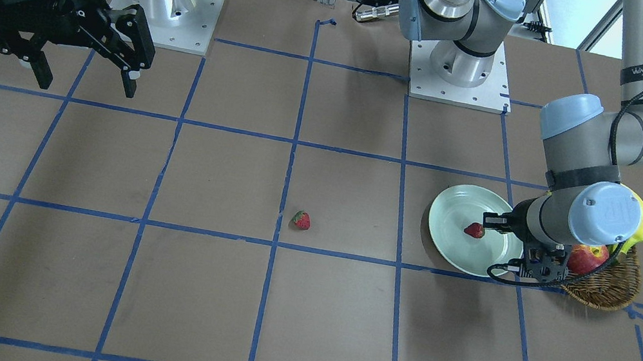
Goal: Collect all strawberries into plate
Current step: 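Reach the left gripper to the last strawberry and grasp it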
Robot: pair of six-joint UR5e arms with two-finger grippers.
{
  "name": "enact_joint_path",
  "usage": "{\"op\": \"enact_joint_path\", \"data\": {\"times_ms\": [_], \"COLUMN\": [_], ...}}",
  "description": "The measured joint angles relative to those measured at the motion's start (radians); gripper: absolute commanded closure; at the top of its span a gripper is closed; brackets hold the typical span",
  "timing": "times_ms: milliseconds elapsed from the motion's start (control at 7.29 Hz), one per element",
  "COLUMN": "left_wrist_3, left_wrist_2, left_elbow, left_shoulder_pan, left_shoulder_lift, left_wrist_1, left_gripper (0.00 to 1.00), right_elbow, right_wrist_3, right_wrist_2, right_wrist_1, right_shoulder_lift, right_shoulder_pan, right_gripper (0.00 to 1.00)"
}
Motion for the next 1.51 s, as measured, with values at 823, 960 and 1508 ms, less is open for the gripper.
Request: {"op": "enact_joint_path", "data": {"times_ms": [823,960,1508], "left_wrist_3": [-0.027,-0.089,-0.44], "left_wrist_2": [-0.032,-0.089,-0.299], "left_elbow": [0.045,0.066,0.048], "left_shoulder_pan": [-0.028,-0.083,-0.342], "left_shoulder_lift": [0.027,0.038,0.02], "left_wrist_1": [0.025,0.025,0.179], "left_gripper": [0.0,0.0,0.0], "right_elbow": [-0.001,-0.001,-0.001], "right_wrist_3": [0.0,0.0,-0.002], "right_wrist_2": [0.0,0.0,-0.001], "right_wrist_1": [-0.006,-0.008,-0.013], "right_shoulder_lift": [0.0,0.0,0.001], "right_shoulder_pan": [0.0,-0.001,-0.002], "right_gripper": [0.0,0.0,0.0]}}
